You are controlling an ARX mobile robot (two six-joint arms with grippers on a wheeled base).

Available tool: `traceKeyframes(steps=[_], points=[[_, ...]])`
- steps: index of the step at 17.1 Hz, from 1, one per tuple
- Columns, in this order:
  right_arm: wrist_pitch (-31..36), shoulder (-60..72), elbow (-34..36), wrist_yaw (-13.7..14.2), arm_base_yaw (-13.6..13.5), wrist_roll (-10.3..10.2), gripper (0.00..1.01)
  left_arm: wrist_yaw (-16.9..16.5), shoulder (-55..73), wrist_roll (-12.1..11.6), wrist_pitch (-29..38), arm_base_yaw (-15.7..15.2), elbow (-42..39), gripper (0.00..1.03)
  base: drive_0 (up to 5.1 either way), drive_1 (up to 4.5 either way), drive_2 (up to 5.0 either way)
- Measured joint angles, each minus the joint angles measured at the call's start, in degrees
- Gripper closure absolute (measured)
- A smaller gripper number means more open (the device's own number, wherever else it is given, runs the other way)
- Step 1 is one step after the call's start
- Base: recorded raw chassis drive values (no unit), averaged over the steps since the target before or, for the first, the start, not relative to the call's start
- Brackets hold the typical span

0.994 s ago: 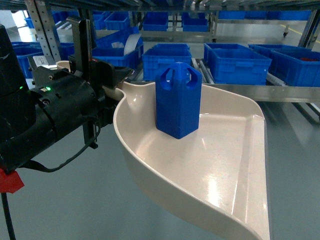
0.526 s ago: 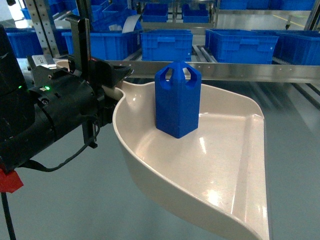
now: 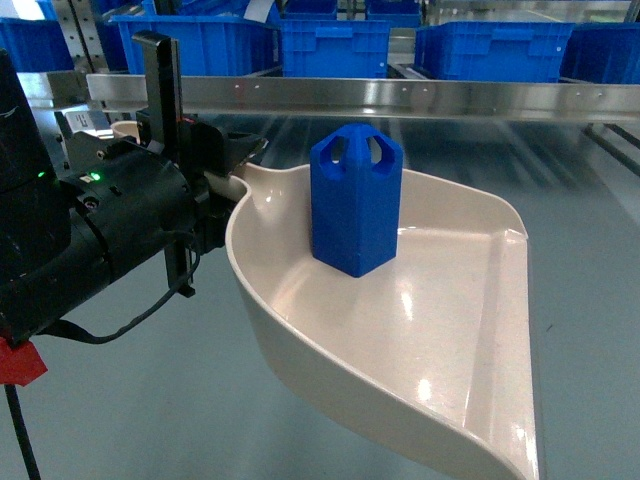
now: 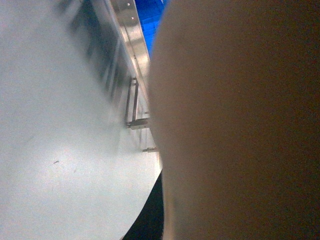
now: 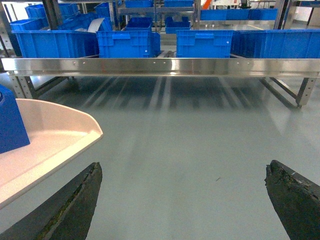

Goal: Place part in tray to right shelf

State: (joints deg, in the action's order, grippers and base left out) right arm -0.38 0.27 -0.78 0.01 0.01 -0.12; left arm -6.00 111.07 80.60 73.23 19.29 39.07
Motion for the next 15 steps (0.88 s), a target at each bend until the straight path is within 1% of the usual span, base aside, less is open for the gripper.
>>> traceKeyframes(steps=[4,15], points=[[0.1,0.0,0.0,0.0,0.0,0.0,0.03,0.0,0.0,0.0,0.0,0.0,0.0,0.91,0.0,0.00,0.0],[0.4,0.0,0.0,0.0,0.0,0.0,0.03,-0.2,0.0,0.0,0.2,0.0,-0.1,0.91,2.6,2.09,-5.1]])
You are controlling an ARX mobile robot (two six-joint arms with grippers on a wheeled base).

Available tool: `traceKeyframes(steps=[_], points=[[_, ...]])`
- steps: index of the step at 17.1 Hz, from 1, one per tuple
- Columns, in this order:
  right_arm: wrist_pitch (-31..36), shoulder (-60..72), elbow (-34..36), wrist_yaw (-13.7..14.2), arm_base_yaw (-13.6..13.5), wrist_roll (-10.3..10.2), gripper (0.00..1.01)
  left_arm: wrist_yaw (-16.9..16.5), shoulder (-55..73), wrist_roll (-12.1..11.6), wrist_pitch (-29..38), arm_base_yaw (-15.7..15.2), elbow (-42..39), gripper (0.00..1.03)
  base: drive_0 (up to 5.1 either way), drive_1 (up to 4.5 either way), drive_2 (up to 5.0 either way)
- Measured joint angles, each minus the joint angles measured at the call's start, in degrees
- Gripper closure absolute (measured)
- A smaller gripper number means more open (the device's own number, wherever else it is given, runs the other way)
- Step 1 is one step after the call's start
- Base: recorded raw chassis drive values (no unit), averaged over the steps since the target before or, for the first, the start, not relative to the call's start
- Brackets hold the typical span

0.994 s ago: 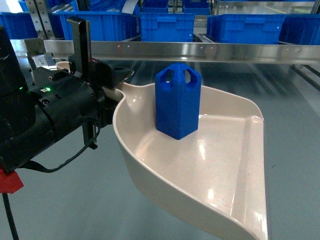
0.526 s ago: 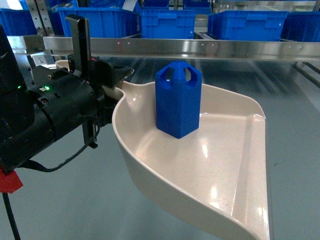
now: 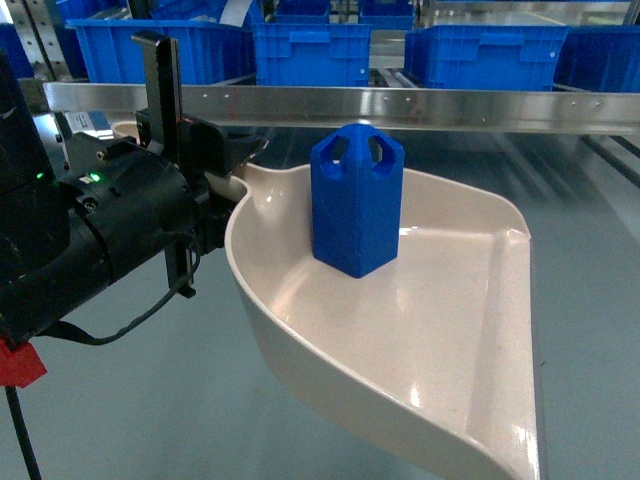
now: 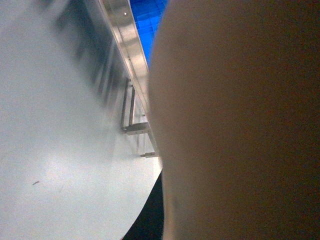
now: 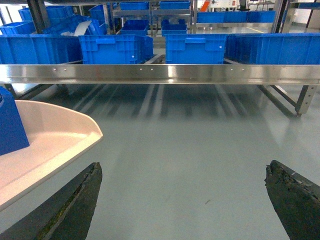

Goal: Place part in tray to right shelf

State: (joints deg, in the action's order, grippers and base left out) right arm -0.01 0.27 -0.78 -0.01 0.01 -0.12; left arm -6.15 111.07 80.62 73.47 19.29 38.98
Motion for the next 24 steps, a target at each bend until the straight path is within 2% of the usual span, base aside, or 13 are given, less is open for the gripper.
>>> traceKeyframes(steps=[7,24], points=[[-0.1,0.0,0.0,0.0,0.0,0.0,0.03,-0.1,0.0,0.0,-0.2,0.0,0.0,0.91,2.6,2.39,-5.0],[-0.1,0.0,0.0,0.0,0.0,0.0,0.03,0.0,0.0,0.0,-0.1,0.1,0.0,0.91,0.1,4.08,-3.9]])
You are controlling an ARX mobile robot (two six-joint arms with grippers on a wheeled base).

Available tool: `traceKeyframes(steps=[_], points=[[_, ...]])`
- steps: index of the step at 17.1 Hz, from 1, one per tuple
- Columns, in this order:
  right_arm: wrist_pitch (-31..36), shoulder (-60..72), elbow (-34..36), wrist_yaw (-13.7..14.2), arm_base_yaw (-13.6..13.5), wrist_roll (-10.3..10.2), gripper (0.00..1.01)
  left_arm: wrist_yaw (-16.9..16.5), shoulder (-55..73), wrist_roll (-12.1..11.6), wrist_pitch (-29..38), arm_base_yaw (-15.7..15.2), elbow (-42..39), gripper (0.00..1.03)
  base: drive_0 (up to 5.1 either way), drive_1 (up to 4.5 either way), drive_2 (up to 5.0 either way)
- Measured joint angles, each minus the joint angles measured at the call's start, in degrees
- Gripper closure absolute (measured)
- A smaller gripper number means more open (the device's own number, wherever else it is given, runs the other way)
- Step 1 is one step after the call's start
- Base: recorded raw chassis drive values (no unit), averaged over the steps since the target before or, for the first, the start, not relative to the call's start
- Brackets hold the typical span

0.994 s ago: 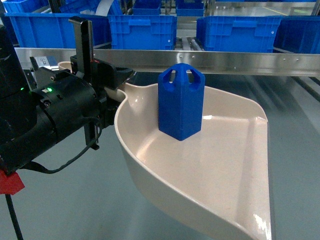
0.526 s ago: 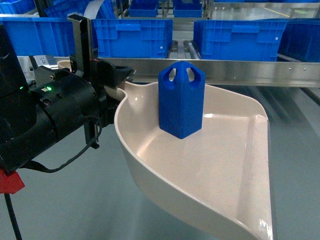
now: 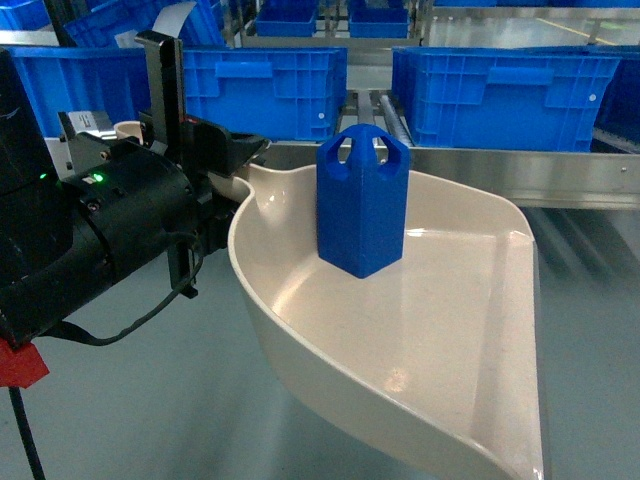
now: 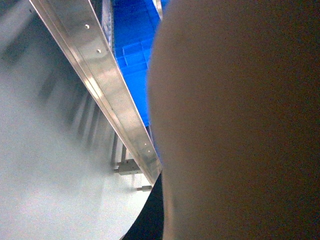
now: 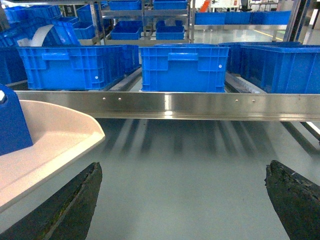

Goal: Place part in tray to right shelf

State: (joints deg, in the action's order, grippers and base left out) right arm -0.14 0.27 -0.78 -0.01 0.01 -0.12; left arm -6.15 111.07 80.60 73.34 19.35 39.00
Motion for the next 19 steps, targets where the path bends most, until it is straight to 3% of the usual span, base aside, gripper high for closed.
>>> traceKeyframes(steps=[19], points=[[-0.1,0.0,0.0,0.0,0.0,0.0,0.03,0.0,0.0,0.0,0.0,-0.1,0.0,0.91,0.1,3.96,-3.8]])
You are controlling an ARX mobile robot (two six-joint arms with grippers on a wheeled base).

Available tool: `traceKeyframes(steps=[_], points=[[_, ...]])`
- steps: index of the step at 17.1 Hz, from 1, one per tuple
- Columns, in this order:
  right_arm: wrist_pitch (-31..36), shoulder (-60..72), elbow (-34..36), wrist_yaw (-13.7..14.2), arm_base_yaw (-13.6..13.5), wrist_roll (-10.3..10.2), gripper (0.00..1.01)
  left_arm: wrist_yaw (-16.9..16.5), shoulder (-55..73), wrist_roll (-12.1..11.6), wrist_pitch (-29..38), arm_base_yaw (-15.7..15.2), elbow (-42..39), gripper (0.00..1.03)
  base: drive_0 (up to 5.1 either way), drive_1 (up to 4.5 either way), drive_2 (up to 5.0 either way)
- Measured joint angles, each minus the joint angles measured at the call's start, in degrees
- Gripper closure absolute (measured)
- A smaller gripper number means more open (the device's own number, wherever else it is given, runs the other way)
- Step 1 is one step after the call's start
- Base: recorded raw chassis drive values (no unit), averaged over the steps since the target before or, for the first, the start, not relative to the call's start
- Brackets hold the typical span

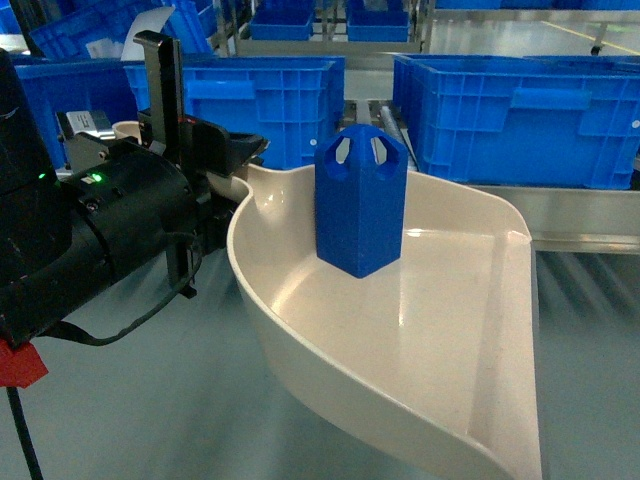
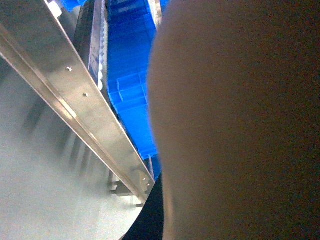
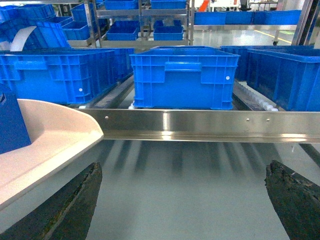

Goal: Place part in tray to right shelf

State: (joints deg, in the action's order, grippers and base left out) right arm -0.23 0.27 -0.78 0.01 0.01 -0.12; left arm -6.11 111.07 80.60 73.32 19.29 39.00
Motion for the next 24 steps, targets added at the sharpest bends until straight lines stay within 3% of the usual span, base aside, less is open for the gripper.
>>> traceKeyframes(steps=[10,24], points=[[0.1,0.0,0.0,0.0,0.0,0.0,0.03,-0.1,0.0,0.0,0.1,0.2,0.0,0.91,0.8,3.95,-4.1],[0.0,0.0,0.0,0.0,0.0,0.0,0.03,0.1,0.0,0.0,0.0,0.0,0.1,0.91,0.0,0.00,0.0]])
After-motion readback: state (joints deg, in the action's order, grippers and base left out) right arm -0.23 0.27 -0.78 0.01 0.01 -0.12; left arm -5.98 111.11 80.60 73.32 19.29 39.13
